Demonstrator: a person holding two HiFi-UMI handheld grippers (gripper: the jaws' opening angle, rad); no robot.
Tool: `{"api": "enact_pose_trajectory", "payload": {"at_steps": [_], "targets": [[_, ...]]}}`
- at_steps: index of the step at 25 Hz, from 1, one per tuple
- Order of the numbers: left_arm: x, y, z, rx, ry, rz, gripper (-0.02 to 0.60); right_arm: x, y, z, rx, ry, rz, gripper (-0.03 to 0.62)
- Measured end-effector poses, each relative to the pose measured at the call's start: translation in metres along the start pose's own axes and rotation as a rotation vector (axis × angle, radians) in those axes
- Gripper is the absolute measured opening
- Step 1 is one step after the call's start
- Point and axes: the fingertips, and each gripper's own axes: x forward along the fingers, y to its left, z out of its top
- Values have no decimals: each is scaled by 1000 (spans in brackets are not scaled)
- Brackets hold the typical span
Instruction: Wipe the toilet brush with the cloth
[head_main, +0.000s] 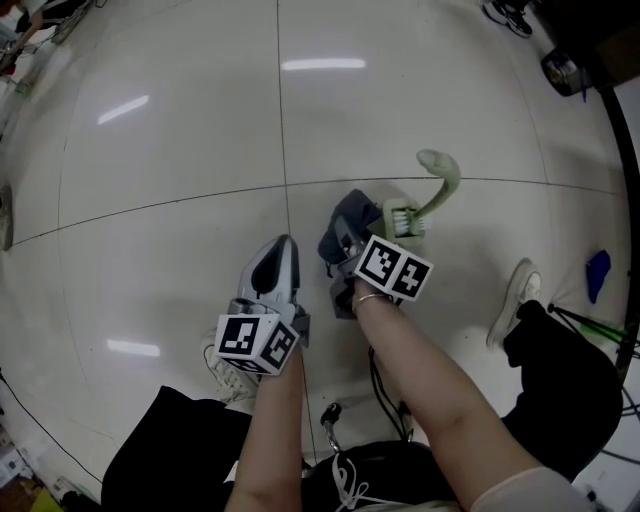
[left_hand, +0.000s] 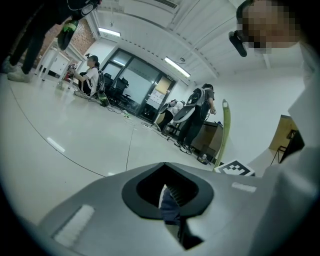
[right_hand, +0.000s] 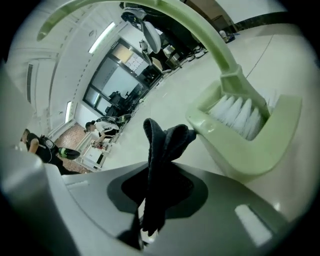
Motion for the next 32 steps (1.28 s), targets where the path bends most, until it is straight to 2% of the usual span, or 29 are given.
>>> {"api": "enact_pose_trajectory", "payload": {"at_steps": [3,12,20,23,28,30,32], "targets": [[-3,5,-1,3,4,0,6,5,-20,-5,57,8,-51,71],[-1,14,-8,10,26,0,6,-16,-67,-32,52,13,-160,71],[17,-12,-10,37,54,-10,6,-68,-103,-44,-23,42,-221,72],[29,-31,0,42,32,-31,6,-83,-113,-52,-26,68,-229,72],[41,-81,39,61,-47,-72,6,-118,-136,-55,-133,163,-265,71],[41,-103,61,77,-93,-88,6,-138,-149,-47,-146,172,-298,72],[37,-123,83,93,-146,-99,6,-157,-159,-26,-144,138,-323,71]]}}
